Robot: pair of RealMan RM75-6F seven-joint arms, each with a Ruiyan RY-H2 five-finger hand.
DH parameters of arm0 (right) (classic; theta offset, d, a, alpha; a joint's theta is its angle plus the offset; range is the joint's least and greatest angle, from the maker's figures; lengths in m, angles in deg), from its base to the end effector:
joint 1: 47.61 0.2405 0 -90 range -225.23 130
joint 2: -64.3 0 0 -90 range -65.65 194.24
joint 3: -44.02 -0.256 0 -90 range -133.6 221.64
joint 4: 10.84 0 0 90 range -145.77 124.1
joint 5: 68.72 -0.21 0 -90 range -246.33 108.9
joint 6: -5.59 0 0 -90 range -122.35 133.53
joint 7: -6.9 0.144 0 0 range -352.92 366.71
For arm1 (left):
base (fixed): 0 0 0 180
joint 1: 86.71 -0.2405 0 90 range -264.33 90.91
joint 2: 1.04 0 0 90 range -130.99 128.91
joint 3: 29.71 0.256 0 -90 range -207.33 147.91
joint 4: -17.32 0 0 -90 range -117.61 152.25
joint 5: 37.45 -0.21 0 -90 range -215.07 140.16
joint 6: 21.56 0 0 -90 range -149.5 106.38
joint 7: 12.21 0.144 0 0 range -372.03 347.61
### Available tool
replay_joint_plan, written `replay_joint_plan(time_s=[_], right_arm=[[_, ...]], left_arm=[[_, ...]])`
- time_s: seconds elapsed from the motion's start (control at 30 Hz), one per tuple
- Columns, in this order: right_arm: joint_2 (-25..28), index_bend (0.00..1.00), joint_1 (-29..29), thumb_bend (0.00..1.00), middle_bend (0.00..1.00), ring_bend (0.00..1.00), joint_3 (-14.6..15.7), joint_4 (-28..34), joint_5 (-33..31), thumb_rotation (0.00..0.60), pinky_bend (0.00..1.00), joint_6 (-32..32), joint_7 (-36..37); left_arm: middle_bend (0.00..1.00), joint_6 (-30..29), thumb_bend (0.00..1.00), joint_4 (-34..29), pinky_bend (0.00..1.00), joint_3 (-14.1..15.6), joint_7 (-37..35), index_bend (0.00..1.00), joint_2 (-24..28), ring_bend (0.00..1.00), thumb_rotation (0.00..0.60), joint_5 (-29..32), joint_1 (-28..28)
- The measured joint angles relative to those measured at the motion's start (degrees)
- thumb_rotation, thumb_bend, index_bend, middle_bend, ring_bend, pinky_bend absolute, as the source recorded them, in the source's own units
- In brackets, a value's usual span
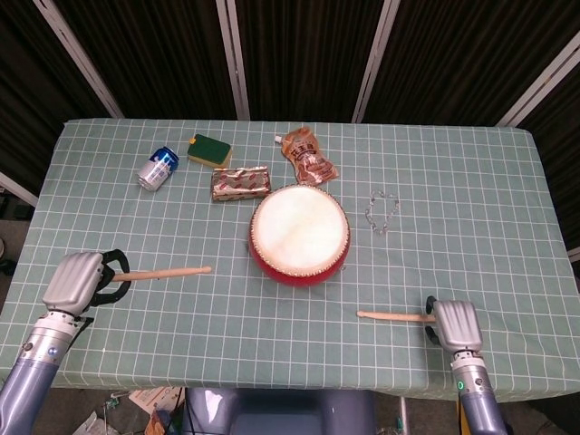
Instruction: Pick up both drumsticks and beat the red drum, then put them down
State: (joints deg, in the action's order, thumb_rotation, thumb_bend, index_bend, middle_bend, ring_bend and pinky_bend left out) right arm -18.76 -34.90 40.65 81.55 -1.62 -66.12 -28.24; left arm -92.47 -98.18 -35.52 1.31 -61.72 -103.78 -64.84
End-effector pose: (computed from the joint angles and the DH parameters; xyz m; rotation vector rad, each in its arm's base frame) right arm -0.2875 -0.2092 0.0291 1.5673 -0.9532 0.5091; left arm -0.2115 0.2464 0.1251 -1.5100 -1.1469 -0.9237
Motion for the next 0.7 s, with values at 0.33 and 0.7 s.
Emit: replay_joint_plan(time_s=[0.33, 0.7], right_arm=[[-1.22, 0.50, 0.89, 0.33, 1.00, 1.00, -0.46, -1.16, -2.81, 0.600, 1.00, 0.69, -1.98], [-2.59, 0.50, 1.70, 0.33, 1.00, 1.00, -0.70, -2.87, -4.59, 0.600, 1.00, 1.29, -2.35]], left_arm=[[1.00, 0.15, 0.52, 0.18, 1.00, -0.25, 0.03, 0.79, -0.04, 1.00, 0.600, 0.41, 0.03], [1.00, -0.01, 0.52, -0.17, 1.00, -0.44, 0.11, 0.79, 0.10, 1.00, 0.600, 0.44, -0.06]])
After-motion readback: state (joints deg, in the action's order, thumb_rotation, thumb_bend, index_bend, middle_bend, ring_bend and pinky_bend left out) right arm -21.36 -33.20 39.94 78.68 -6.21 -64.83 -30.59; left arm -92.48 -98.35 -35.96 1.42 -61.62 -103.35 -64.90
